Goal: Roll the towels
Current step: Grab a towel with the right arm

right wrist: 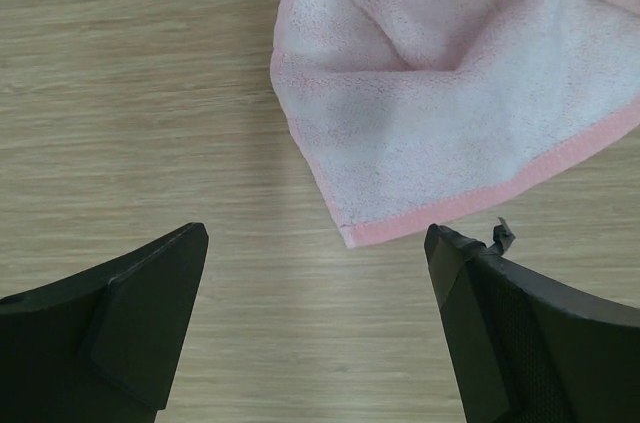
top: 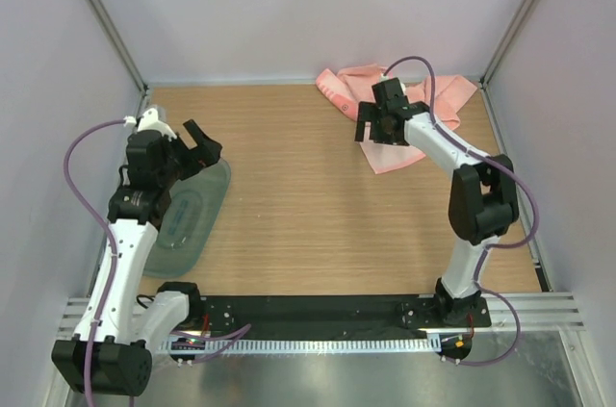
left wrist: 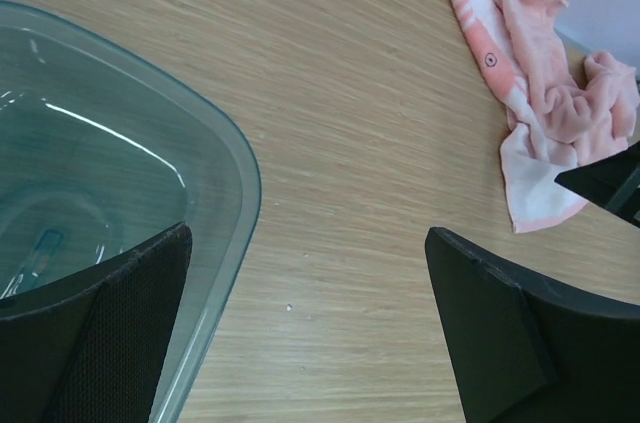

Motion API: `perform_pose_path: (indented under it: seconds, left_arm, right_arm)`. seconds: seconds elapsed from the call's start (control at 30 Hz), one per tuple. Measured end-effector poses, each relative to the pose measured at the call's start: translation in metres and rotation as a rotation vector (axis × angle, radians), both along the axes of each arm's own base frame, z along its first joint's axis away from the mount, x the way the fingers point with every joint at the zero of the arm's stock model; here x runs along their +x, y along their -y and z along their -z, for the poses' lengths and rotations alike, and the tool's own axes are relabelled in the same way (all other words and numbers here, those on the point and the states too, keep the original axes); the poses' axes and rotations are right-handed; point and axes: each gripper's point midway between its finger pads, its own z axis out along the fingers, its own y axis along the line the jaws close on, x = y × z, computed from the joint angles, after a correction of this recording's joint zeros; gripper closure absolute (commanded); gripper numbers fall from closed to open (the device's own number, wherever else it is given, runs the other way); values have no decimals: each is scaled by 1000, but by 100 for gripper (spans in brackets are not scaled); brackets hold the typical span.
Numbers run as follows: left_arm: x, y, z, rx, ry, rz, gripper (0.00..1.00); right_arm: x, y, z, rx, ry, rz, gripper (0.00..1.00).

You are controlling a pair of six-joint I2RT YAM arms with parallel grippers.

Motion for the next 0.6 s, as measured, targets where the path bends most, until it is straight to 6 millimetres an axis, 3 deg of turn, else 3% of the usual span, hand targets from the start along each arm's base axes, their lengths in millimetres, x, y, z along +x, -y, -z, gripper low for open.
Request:
perform_pose_path:
  seconds: [0.13, 0.4, 0.5, 0.53, 0.6]
  left_arm:
    - [-3, -8, 7, 36, -19, -29, 0]
    - [-4, -17, 13, 65, -44, -68, 0]
    - [-5, -18, 14, 68, -48, -75, 0]
    - [-5, -18, 14, 70, -50, -77, 0]
    - [-5, -19, 15, 71, -53, -79, 0]
  right_arm:
    - [10, -5, 29, -21, -74, -5, 3]
    - [-1, -1, 86, -75, -231, -4, 11]
    - [-8, 1, 102, -92, -278, -1, 23]
    - [-9, 1, 106, -90, -288, 3, 36]
    - [-9, 1, 106, -95, -286, 7, 46]
